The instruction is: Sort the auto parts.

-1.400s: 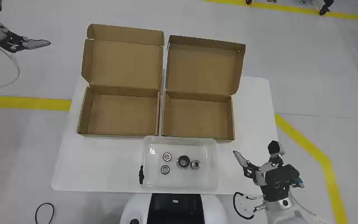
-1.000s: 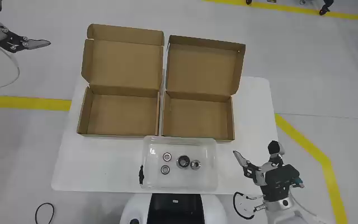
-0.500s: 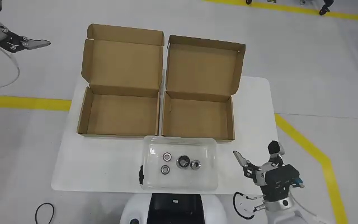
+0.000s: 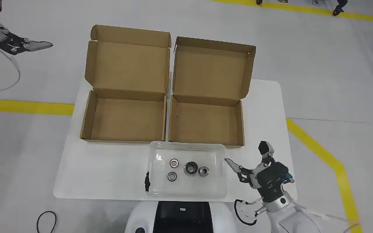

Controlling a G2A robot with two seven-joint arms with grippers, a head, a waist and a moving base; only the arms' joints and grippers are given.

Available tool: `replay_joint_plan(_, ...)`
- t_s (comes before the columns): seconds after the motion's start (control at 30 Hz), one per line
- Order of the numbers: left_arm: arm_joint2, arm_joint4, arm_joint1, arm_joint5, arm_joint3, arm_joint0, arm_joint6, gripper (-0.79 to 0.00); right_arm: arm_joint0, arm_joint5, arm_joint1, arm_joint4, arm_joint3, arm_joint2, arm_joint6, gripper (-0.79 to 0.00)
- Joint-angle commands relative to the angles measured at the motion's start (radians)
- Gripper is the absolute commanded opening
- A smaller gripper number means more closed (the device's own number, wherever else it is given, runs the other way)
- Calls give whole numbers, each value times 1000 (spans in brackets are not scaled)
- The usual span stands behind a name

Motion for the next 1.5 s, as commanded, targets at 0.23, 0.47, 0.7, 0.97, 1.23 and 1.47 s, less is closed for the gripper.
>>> replay_joint_plan(0.23, 0, 0, 0, 0, 0, 0, 0, 0, 220, -258, 16, 19, 91, -93, 187, 0)
replay_joint_plan(0.47, 0, 0, 0, 0, 0, 0, 0, 0, 321, -308, 22, 58, 138, -135, 265, 0)
replay_joint_plan(0.7, 0, 0, 0, 0, 0, 0, 0, 0, 321, -308, 22, 58, 138, -135, 265, 0)
replay_joint_plan(0.97, 0, 0, 0, 0, 0, 0, 0, 0, 321, -308, 22, 58, 138, -135, 265, 0)
replay_joint_plan(1.23, 0, 0, 0, 0, 0, 0, 0, 0, 372, -419, 35, 16, 115, -148, 267, 0)
replay_joint_plan(1.47, 0, 0, 0, 0, 0, 0, 0, 0, 413, -572, 54, -33, 126, -192, 351, 0)
